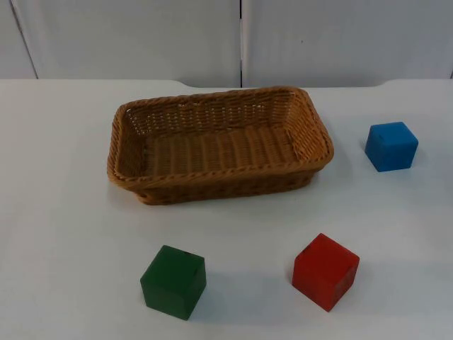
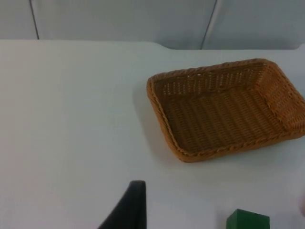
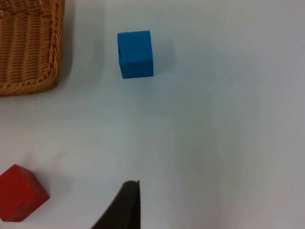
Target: Pick up one cube with each hand and place exactly two cubes into the same basket, leaving the remaining cube outside.
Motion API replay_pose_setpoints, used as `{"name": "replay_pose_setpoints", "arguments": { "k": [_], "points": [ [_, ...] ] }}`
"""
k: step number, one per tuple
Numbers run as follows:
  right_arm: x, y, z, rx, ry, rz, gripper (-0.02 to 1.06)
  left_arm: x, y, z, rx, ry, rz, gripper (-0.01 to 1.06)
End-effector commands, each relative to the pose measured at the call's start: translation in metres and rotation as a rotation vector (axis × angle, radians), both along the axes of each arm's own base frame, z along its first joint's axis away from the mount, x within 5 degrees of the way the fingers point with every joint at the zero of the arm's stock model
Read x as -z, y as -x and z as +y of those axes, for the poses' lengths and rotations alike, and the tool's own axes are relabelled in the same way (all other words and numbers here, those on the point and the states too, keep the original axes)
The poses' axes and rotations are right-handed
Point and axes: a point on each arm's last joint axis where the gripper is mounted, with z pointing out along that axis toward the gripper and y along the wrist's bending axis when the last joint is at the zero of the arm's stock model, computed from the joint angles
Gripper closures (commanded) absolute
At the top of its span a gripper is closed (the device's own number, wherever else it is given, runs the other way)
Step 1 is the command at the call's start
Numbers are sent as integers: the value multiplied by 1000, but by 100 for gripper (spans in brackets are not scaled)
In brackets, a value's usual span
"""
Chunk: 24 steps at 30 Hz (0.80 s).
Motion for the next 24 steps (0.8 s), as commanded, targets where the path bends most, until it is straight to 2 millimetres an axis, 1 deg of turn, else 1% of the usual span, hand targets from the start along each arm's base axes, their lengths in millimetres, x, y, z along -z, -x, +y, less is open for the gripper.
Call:
{"name": "replay_pose_setpoints", "arguments": {
  "k": [1, 7, 11, 13, 18, 19, 24],
  "points": [
    [-4, -7, 1, -11, 6, -15, -1, -6, -8, -2, 18, 14, 3, 0],
    [-9, -15, 2, -16, 9, -27, -1, -10, -19, -5, 57, 33, 10, 0],
    [-13, -27, 3, -26, 20, -21, -1, -12, -30, -4, 69, 21, 33, 0],
    [-12, -30, 3, -26, 20, -13, -1, -13, -31, -5, 71, 24, 33, 0],
    [-16, -45, 5, -33, 29, -8, -1, -15, -41, -9, 148, 22, 49, 0],
    [-16, -45, 5, -33, 29, -8, -1, -15, -41, -9, 148, 22, 49, 0],
    [-20, -64, 8, -73, 44, -3, -1, -16, -51, -11, 173, 24, 73, 0]
  ]
}}
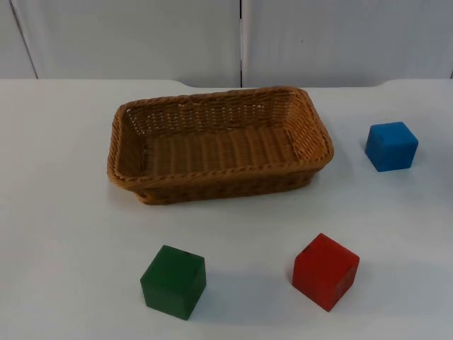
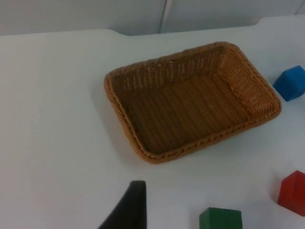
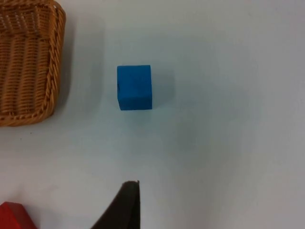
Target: Pick up one cube with each hand and place exactly two cubes into the same basket, leaving the remaining cube outside.
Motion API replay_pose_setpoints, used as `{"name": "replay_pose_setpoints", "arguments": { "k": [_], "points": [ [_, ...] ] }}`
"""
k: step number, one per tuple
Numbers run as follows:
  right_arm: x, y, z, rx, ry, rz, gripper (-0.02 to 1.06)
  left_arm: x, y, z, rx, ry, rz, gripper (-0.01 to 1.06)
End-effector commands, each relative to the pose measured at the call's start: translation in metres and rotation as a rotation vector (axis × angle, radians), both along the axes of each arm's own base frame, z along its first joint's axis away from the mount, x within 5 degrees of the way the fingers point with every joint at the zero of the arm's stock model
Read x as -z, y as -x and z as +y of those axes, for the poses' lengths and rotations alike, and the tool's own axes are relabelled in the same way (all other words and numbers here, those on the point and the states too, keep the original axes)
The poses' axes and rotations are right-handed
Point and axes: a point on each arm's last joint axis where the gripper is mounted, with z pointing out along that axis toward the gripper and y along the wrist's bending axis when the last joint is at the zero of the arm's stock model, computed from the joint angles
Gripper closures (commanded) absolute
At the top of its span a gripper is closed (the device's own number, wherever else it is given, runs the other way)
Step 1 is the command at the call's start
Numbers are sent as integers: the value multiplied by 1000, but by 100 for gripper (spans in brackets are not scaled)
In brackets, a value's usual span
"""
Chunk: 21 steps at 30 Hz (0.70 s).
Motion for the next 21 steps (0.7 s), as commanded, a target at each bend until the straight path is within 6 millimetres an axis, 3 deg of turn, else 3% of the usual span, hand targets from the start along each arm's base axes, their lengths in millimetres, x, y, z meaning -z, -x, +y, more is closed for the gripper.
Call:
{"name": "replay_pose_setpoints", "arguments": {
  "k": [1, 12, 21],
  "points": [
    [-3, -5, 1, -22, 4, -11, -1, -3, -3, -1, 14, 14, -4, 0],
    [3, -46, 6, -35, 15, 49, -1, -8, -22, -8, 79, 54, 8, 5],
    [15, -72, 11, -55, 9, 98, -1, -4, -42, -38, 239, 40, 63, 6]
  ]
}}
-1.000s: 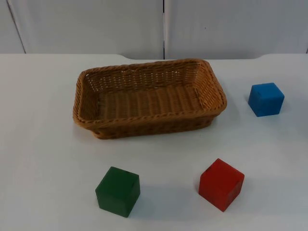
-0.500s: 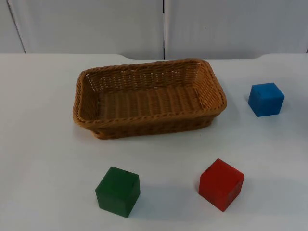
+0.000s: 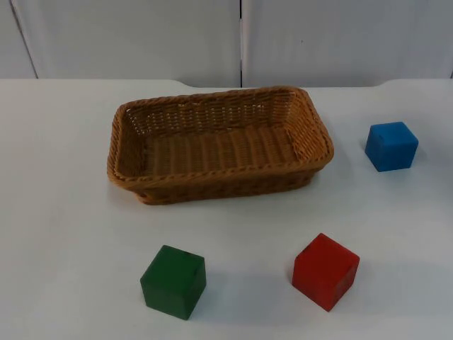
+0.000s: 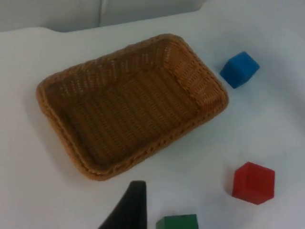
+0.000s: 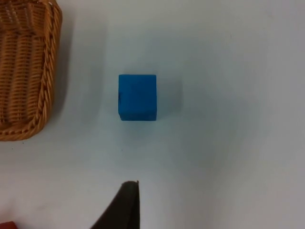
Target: Pick up one cube with each hand and place exactly two cubes into the same basket, leaving the remaining cube outside.
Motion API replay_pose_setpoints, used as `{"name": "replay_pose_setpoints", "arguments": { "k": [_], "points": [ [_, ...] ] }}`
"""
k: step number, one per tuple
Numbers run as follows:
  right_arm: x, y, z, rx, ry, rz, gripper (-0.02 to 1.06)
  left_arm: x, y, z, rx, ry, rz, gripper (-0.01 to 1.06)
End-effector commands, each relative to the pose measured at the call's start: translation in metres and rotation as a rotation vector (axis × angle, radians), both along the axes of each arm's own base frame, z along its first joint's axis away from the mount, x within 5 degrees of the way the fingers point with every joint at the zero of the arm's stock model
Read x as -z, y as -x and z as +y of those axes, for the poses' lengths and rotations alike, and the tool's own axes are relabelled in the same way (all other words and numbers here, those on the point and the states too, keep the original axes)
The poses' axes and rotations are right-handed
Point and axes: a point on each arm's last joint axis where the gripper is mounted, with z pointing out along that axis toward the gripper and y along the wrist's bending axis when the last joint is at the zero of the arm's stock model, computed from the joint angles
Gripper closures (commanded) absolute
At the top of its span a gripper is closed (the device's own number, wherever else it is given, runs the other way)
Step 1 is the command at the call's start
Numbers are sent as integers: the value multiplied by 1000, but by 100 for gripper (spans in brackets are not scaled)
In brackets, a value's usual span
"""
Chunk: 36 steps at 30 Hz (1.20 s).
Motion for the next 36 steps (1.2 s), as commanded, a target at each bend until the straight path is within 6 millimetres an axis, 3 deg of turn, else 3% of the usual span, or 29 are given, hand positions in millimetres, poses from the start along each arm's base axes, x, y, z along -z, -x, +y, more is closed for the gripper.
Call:
{"name": "replay_pose_setpoints", "arguments": {
  "k": [1, 7, 12, 13, 17, 18, 26, 36],
  "points": [
    [0, -4, 2, -18, 0, 4, -1, -1, -4, -8, 38, 4, 2, 6],
    [6, -19, 6, -43, -15, 50, -1, 12, -20, -40, 144, -29, 33, 6],
    [9, -34, 8, -54, -14, 70, -1, 25, -31, -79, 217, -131, 62, 6],
    [9, -34, 8, -54, -14, 70, -1, 25, -31, -79, 217, -131, 62, 6],
    [19, -41, 9, -67, -5, 92, -1, 35, -38, -115, 273, -207, 83, 6],
    [19, -41, 9, -67, -5, 92, -1, 35, -38, -115, 273, -207, 83, 6],
    [35, -57, 11, -90, 12, 120, -1, 52, -45, -171, 397, -248, 121, 6],
    [43, -87, 36, -160, 21, 119, -1, 74, -49, -212, 389, -362, 125, 6]
  ]
}}
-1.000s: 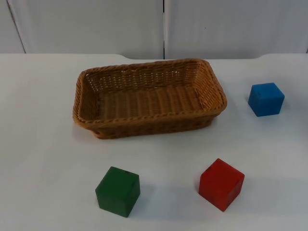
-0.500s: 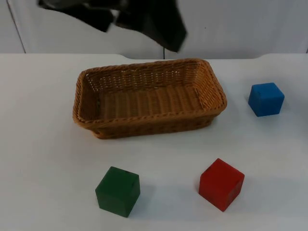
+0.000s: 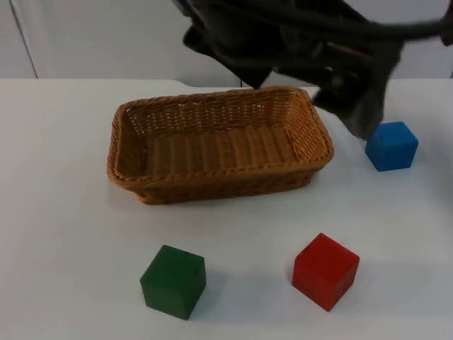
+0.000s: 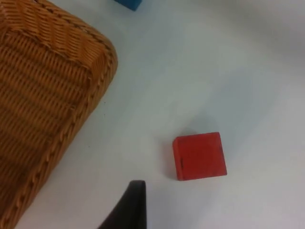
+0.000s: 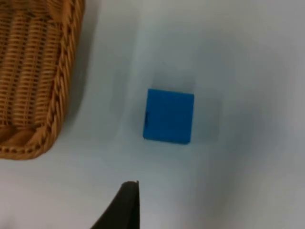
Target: Pick up one cube with each hand and place exactly two cubes into the same basket, leaving the remaining cube outside.
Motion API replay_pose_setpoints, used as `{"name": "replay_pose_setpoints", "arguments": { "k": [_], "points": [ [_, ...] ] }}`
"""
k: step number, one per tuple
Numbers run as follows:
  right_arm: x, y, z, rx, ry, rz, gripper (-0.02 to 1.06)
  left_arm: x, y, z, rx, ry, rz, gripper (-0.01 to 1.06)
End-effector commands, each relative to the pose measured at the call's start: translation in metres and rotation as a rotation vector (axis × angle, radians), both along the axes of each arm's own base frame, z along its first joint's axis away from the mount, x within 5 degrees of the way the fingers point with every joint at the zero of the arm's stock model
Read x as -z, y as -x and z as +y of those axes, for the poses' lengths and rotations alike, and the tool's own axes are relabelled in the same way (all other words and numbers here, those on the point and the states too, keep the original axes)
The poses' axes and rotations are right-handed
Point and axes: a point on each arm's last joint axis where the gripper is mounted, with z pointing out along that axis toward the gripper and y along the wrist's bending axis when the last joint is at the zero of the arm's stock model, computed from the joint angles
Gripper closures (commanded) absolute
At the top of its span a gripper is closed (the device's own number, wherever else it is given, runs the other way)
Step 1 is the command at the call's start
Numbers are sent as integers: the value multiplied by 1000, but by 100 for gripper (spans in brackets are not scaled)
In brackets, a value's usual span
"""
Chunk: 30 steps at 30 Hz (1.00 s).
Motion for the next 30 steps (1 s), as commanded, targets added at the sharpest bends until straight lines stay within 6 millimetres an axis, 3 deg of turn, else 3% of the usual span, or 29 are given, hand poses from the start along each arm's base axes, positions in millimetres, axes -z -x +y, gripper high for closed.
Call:
{"name": "replay_pose_setpoints", "arguments": {
  "k": [1, 9, 15, 30],
  "points": [
    [5, -8, 8, -29, 4, 7, -1, 4, 1, -10, 2, -19, -14, 6],
    [32, -41, 20, -39, -10, 60, -1, 50, -6, -32, -55, -109, 45, 6],
    [54, -60, 37, -91, 3, 79, -1, 71, -15, -42, -73, -135, 66, 6],
    [89, -83, 48, -108, 14, 95, -1, 118, -32, -59, -119, -237, 123, 6]
  ]
}}
